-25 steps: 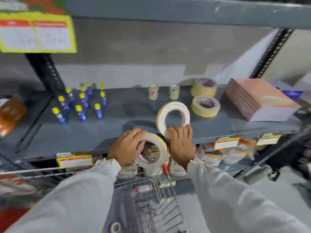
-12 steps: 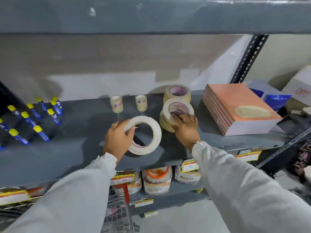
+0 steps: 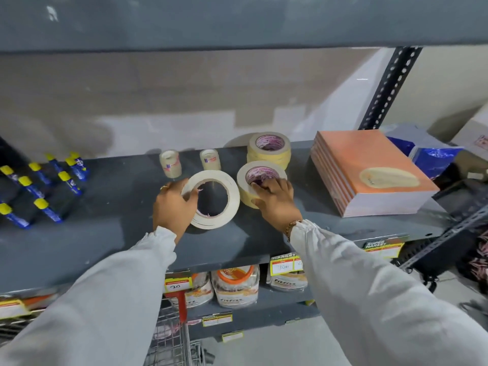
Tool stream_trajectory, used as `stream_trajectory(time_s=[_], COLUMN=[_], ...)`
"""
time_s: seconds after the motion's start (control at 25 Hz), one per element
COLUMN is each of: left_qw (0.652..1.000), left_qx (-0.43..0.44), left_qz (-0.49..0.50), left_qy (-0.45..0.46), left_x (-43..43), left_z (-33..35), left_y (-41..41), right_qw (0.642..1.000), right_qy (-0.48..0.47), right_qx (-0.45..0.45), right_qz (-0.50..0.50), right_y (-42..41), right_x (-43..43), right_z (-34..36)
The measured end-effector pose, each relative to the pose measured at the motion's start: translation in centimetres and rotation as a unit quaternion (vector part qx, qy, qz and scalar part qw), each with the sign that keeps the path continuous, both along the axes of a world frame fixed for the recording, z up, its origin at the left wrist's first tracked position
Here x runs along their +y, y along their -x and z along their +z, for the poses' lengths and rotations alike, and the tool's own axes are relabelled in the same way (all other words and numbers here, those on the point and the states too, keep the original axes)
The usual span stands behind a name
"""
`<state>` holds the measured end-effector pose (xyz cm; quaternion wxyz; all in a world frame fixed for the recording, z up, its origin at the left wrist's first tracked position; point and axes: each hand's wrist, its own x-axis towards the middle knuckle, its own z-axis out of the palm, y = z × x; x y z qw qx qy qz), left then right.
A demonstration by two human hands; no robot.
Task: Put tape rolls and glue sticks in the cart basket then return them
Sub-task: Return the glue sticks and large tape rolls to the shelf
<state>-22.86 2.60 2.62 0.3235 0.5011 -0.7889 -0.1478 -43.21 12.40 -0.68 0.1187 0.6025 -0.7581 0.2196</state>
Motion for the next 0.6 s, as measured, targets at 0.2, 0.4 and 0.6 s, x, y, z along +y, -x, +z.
stream_trajectory(time_s=[0.2, 0.4, 0.6], left_qw=[0.991, 0.985, 0.974], left_qx=[0.050, 0.020, 0.013], left_qz=[0.024, -0.010, -0.021], left_qy=[-0.118, -0.174, -0.223], left_x=[0.0, -0.2, 0.0], left_z=[2.2, 3.7, 3.9], left_y=[2.6, 6.9, 11.1], right_qw=[0.996, 0.952, 0.953], right_qy=[0.039, 0.189, 0.175], right_qx=[-0.074, -0.214, -0.219], right_qz=[-0.017, -0.114, -0.113], right_y=[0.2, 1.0, 2.6], right_x=[1.3, 2.1, 3.0], right_z=[0.1, 1.9, 2.2])
